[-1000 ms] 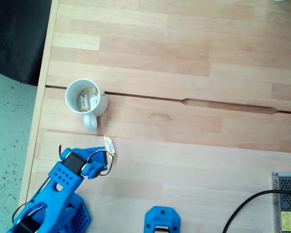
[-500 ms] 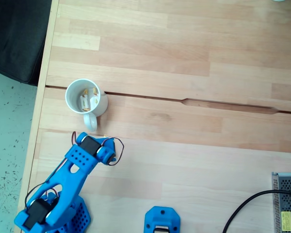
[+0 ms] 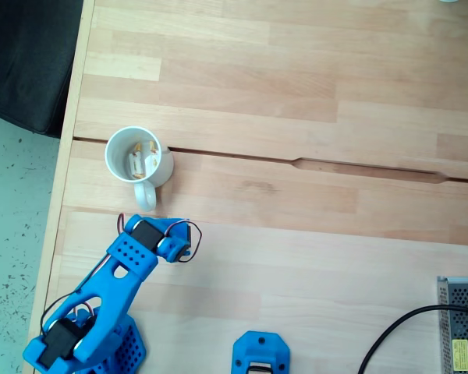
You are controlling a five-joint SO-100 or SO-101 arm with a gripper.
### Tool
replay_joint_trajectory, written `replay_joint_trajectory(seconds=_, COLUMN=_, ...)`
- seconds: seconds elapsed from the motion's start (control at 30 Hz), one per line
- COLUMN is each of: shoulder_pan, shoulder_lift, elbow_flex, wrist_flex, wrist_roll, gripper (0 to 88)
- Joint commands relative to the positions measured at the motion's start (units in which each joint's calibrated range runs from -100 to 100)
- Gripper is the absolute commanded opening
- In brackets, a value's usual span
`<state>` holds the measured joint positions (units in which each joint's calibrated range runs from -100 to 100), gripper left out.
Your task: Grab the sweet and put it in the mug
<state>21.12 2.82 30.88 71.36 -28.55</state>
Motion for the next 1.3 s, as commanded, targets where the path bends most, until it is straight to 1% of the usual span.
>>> replay_joint_trajectory(seconds=0.0, shoulder_pan=0.01, shoulder_lift=-1.44, elbow_flex=-0.29, wrist_flex=-0.39, wrist_roll=-0.10, gripper=0.0)
replay_joint_trajectory(seconds=0.17, shoulder_pan=0.01, shoulder_lift=-5.91, elbow_flex=0.34, wrist_flex=-0.39, wrist_roll=0.00, gripper=0.0)
replay_joint_trajectory(seconds=0.27, shoulder_pan=-0.06, shoulder_lift=-6.43, elbow_flex=0.61, wrist_flex=-0.39, wrist_roll=0.10, gripper=6.8)
replay_joint_trajectory(seconds=0.37, shoulder_pan=-0.50, shoulder_lift=-6.34, elbow_flex=0.61, wrist_flex=-0.39, wrist_roll=0.10, gripper=11.7)
replay_joint_trajectory(seconds=0.47, shoulder_pan=-0.79, shoulder_lift=-6.34, elbow_flex=1.68, wrist_flex=-0.39, wrist_roll=0.05, gripper=14.5)
replay_joint_trajectory(seconds=0.6, shoulder_pan=-1.22, shoulder_lift=-6.34, elbow_flex=4.26, wrist_flex=-0.39, wrist_roll=-0.29, gripper=15.6)
replay_joint_trajectory(seconds=0.83, shoulder_pan=-4.71, shoulder_lift=-6.34, elbow_flex=6.49, wrist_flex=-1.28, wrist_roll=-0.39, gripper=16.0)
replay_joint_trajectory(seconds=1.27, shoulder_pan=-4.64, shoulder_lift=-6.09, elbow_flex=0.96, wrist_flex=-1.44, wrist_roll=0.15, gripper=16.1)
